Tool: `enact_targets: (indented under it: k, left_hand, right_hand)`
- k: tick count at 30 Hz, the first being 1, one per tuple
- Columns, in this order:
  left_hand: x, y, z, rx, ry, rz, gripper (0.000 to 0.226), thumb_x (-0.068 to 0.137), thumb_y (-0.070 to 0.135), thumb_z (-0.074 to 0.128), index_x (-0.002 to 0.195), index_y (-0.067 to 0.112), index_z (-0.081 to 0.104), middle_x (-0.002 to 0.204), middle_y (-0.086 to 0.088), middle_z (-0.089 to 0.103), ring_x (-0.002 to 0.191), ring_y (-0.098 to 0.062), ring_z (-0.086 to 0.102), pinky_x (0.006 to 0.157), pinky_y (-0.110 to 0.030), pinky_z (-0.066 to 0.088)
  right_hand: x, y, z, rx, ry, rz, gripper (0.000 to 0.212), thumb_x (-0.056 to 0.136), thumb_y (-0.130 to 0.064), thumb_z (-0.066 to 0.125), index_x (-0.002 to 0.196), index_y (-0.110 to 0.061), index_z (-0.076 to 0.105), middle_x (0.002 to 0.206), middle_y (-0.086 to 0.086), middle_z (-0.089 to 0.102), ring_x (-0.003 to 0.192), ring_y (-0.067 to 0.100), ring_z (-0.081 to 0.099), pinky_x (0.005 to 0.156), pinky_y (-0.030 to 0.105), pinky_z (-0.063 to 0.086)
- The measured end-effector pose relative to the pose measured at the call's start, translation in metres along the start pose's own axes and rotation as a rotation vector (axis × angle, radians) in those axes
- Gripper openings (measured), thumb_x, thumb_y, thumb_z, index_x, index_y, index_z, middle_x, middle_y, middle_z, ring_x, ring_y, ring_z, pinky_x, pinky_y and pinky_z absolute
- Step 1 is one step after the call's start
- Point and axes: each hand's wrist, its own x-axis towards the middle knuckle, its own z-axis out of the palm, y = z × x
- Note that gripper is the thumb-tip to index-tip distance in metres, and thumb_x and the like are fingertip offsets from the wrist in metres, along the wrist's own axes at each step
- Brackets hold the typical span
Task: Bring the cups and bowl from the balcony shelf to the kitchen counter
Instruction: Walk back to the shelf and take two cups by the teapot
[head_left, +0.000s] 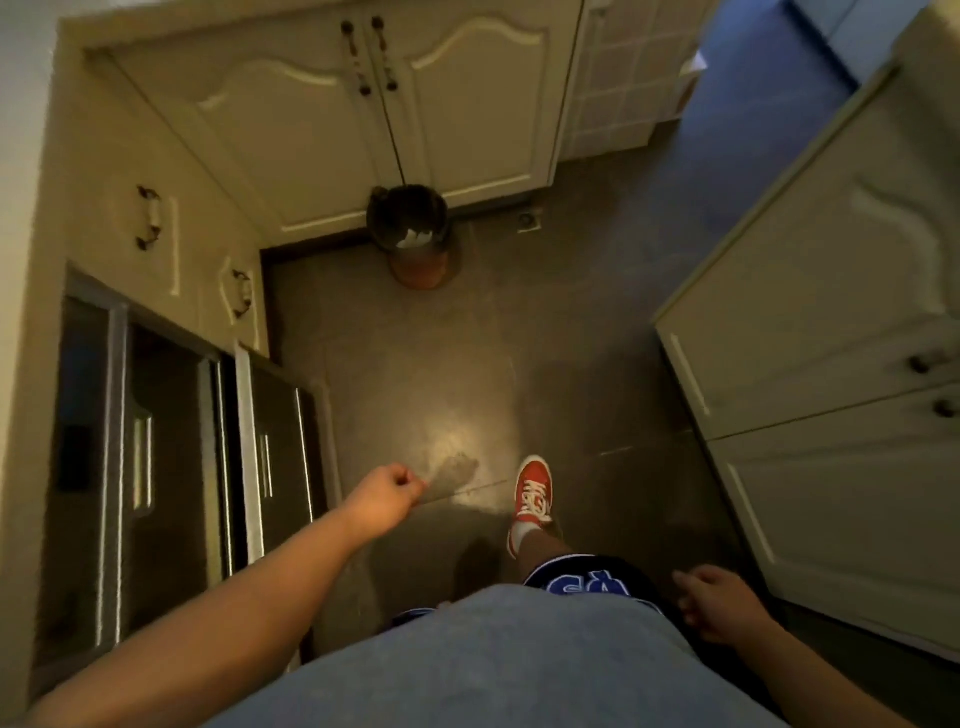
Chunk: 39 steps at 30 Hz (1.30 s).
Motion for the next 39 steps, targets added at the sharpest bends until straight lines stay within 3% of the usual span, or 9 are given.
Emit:
enact_targets:
  k: [4, 8, 15, 17, 21, 25, 30, 35, 39]
  left_hand:
    - [0.029, 0.061, -0.016, 0.077, -0.06, 0.0, 0.021, 0.097, 0.032, 0.054, 0.099, 0.014, 0.064, 0.093, -0.009, 0.067, 0.084, -0.02, 0.064, 0.073, -0.03, 0.051]
    - [0.05, 0.09, -0.048, 0.141, -0.028, -0.06, 0.022, 0.098, 0.031, 0.054, 0.107, 0.013, 0.063, 0.101, -0.013, 0.069, 0.095, -0.028, 0.067, 0.085, -0.04, 0.053]
    - [0.1, 0.102, -0.11, 0.127, -0.013, -0.192, 0.015, 0.096, 0.032, 0.057, 0.104, 0.021, 0.063, 0.101, -0.004, 0.068, 0.091, -0.015, 0.064, 0.088, -0.037, 0.054]
    - [0.126, 0.109, -0.13, 0.144, -0.022, -0.208, 0.015, 0.095, 0.033, 0.056, 0.104, 0.023, 0.062, 0.1, 0.0, 0.067, 0.092, -0.013, 0.064, 0.087, -0.035, 0.054]
    - [0.195, 0.141, -0.185, 0.22, -0.045, -0.195, 0.011, 0.095, 0.036, 0.056, 0.092, 0.028, 0.061, 0.09, 0.005, 0.066, 0.081, -0.008, 0.063, 0.068, -0.023, 0.048]
    - [0.263, 0.208, -0.244, 0.341, -0.096, -0.178, 0.018, 0.096, 0.035, 0.054, 0.089, 0.023, 0.065, 0.083, 0.001, 0.068, 0.076, -0.011, 0.065, 0.065, -0.025, 0.049]
    - [0.336, 0.335, -0.287, 0.482, -0.15, -0.03, 0.016, 0.098, 0.032, 0.051, 0.086, 0.026, 0.061, 0.084, 0.0, 0.064, 0.077, -0.012, 0.061, 0.066, -0.026, 0.046]
    - [0.392, 0.465, -0.263, 0.538, -0.144, 0.139, 0.022, 0.096, 0.034, 0.054, 0.102, 0.016, 0.066, 0.09, -0.004, 0.066, 0.082, -0.017, 0.062, 0.076, -0.033, 0.051]
    - [0.429, 0.56, -0.23, 0.626, -0.209, 0.203, 0.021, 0.096, 0.035, 0.054, 0.098, 0.016, 0.064, 0.094, -0.005, 0.066, 0.089, -0.019, 0.063, 0.084, -0.037, 0.053]
  right_hand:
    - [0.039, -0.056, -0.039, -0.011, -0.007, 0.003, 0.026, 0.093, -0.018, 0.061, 0.072, -0.004, 0.056, 0.062, 0.015, 0.055, 0.048, 0.022, 0.048, 0.047, 0.026, 0.038]
    - [0.071, -0.139, -0.077, -0.072, -0.011, -0.081, 0.021, 0.092, -0.025, 0.061, 0.082, -0.007, 0.062, 0.071, 0.013, 0.064, 0.051, 0.022, 0.057, 0.043, 0.021, 0.042]
    - [0.112, -0.315, -0.108, -0.097, -0.027, -0.238, 0.022, 0.094, -0.024, 0.058, 0.078, -0.01, 0.056, 0.072, 0.013, 0.062, 0.052, 0.022, 0.055, 0.044, 0.021, 0.039]
    - [0.119, -0.364, -0.108, -0.098, -0.031, -0.274, 0.023, 0.095, -0.023, 0.057, 0.077, -0.009, 0.055, 0.07, 0.012, 0.06, 0.052, 0.021, 0.054, 0.044, 0.023, 0.037]
    - [0.135, -0.441, -0.115, -0.043, -0.03, -0.282, 0.022, 0.095, -0.021, 0.057, 0.079, -0.007, 0.056, 0.07, 0.012, 0.059, 0.055, 0.021, 0.054, 0.047, 0.024, 0.037]
    - [0.14, -0.477, -0.133, 0.009, 0.034, -0.223, 0.02, 0.095, -0.022, 0.058, 0.084, -0.005, 0.062, 0.07, 0.01, 0.063, 0.057, 0.018, 0.057, 0.042, 0.022, 0.044]
    - [0.147, -0.479, -0.153, 0.159, 0.128, -0.071, 0.022, 0.093, -0.013, 0.06, 0.079, 0.004, 0.057, 0.057, 0.013, 0.053, 0.044, 0.019, 0.048, 0.032, 0.016, 0.038]
    - [0.167, -0.465, -0.169, 0.264, 0.115, 0.085, 0.025, 0.094, -0.019, 0.06, 0.089, 0.006, 0.062, 0.06, 0.013, 0.059, 0.04, 0.02, 0.051, 0.032, 0.019, 0.037]
    - [0.199, -0.47, -0.193, 0.316, 0.108, 0.151, 0.026, 0.094, -0.019, 0.06, 0.074, -0.002, 0.058, 0.049, 0.009, 0.055, 0.027, 0.014, 0.046, 0.03, 0.016, 0.034]
